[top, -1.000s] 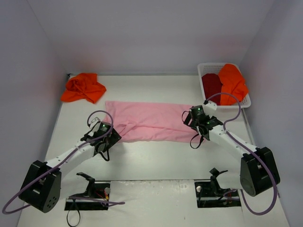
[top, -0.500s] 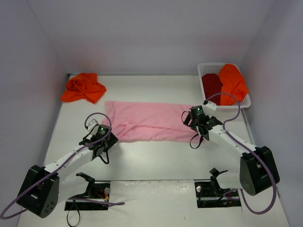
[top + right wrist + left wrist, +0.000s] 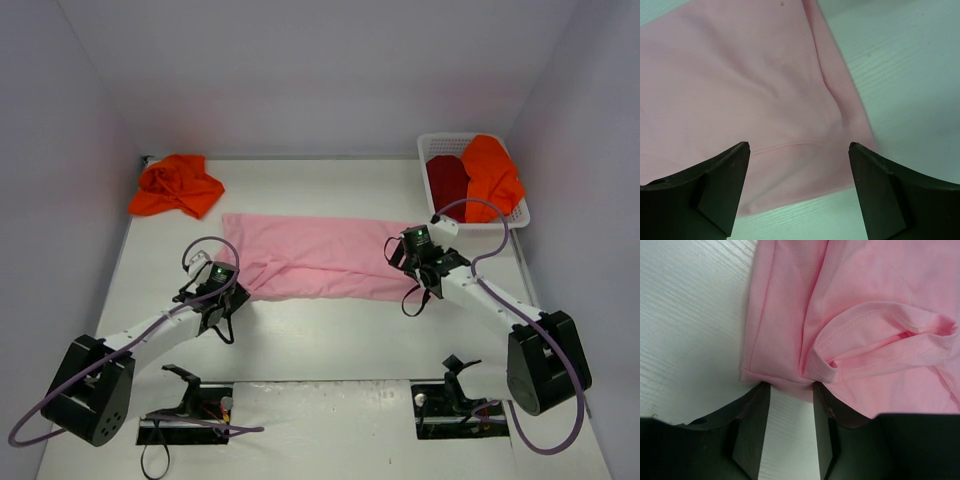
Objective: Fold and stack the t-shirts
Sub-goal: Fold the tshirt
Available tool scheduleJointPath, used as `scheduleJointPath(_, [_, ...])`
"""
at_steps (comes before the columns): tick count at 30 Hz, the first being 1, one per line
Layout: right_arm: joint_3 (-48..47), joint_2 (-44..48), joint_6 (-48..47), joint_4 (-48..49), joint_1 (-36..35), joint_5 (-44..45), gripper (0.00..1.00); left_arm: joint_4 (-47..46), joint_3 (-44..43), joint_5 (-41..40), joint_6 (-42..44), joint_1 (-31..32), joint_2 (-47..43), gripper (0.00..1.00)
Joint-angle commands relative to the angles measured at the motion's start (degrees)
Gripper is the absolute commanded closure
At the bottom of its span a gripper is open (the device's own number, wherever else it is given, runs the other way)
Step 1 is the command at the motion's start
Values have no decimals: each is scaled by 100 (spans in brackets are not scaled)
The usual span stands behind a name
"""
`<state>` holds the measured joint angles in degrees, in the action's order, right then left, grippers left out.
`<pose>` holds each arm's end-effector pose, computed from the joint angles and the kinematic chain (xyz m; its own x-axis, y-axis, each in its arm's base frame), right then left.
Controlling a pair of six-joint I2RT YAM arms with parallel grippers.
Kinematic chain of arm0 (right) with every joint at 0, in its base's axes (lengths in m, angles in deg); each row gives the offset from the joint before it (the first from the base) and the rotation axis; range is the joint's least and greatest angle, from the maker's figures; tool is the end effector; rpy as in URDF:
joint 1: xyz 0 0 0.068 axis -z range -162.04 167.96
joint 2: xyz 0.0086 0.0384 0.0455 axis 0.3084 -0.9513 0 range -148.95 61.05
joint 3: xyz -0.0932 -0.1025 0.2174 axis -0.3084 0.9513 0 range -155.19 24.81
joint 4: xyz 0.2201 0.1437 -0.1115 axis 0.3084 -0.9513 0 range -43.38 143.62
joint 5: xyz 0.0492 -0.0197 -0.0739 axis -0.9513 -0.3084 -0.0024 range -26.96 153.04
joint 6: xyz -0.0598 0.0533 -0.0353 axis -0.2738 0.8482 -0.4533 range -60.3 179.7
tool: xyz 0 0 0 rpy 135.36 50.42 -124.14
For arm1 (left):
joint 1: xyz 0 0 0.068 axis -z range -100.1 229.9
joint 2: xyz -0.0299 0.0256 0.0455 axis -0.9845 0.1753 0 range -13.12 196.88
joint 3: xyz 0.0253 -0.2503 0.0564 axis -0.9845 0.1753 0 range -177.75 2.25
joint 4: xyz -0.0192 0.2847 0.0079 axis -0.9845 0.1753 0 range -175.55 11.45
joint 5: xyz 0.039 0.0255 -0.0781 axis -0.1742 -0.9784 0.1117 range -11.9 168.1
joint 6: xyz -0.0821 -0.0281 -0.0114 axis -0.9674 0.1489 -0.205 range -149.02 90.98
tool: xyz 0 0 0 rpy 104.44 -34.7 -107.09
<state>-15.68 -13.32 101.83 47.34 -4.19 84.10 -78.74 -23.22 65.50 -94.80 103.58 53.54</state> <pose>0.3097 0.0960 0.1574 -0.5084 0.4690 -0.7222 0.3284 0.8809 0.3409 0.2492 -0.0908 0.0973 -0.5146 -0.7462 -0.4223 -0.5147 0.6627 -0.5439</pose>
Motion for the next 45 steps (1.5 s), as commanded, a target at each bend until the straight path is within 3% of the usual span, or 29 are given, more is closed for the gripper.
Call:
scheduleJointPath(1, [6, 186, 94, 66, 27, 267, 23, -294, -116, -181, -5, 40, 14, 67])
scheduleJointPath(7, [120, 379, 181, 40, 18, 311, 24, -408, -89, -208, 21, 40, 76, 77])
scheduleJointPath(14, [270, 783, 445, -391, 27, 618, 25, -435, -98, -199, 47, 40, 85, 100])
scheduleJointPath(30, [560, 1126, 560, -707, 0, 337, 27, -224, -256, -296, 144, 31, -91, 100])
scheduleJointPath(45, [525, 591, 595, -655, -70, 302, 35, -136, -327, -287, 223, -83, -232, 100])
